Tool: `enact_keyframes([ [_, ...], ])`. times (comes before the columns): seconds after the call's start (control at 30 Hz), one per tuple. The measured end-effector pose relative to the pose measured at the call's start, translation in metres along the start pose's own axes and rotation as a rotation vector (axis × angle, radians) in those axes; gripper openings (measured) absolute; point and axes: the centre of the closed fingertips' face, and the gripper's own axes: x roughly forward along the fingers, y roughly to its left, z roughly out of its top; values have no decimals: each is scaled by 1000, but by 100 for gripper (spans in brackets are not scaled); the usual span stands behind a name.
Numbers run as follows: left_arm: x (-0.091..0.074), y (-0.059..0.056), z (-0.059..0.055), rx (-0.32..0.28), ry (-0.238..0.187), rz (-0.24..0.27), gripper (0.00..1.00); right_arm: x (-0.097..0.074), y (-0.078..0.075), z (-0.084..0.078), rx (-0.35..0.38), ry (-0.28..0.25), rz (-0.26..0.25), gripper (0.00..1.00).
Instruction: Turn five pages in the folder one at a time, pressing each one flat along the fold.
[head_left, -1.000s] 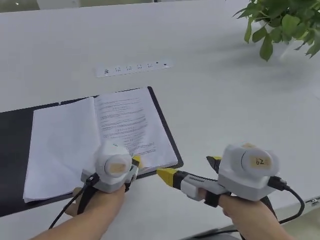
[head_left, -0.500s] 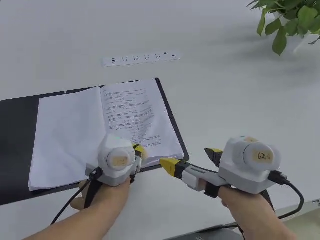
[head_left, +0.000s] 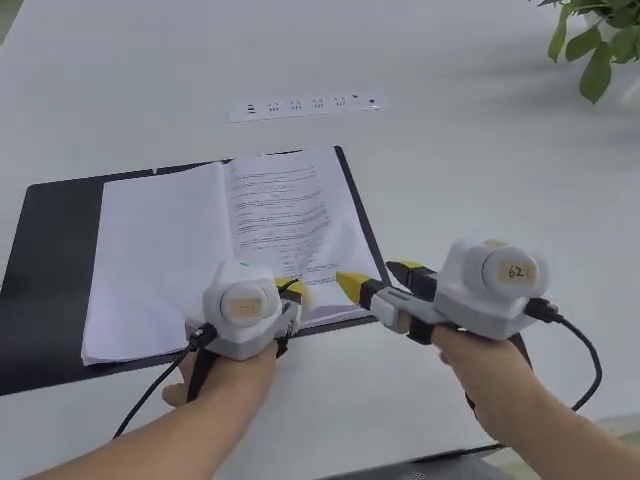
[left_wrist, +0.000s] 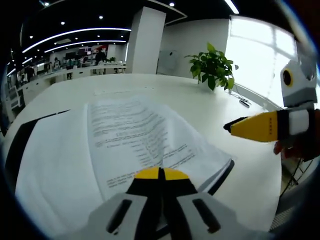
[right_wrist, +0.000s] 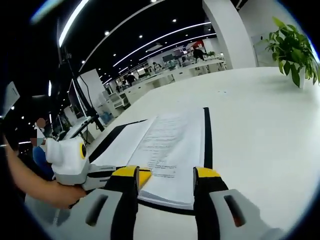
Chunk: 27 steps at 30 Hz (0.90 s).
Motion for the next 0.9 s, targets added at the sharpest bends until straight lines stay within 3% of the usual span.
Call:
enact_keyframes([
  [0.17,0,0,0,-12,-4,6,0,17,-14,2,14,19,-4,32],
  [0.37,0,0,0,-7,-4,3,0,28,-30,-2,65,44,-24,32],
  [0.63,0,0,-1,-8,-8,5,0,36,-29,-13,96,83,-14,32],
  [0.9,0,0,0,-7,-10,5,0,35,-29,-17,120,77,-17,31],
])
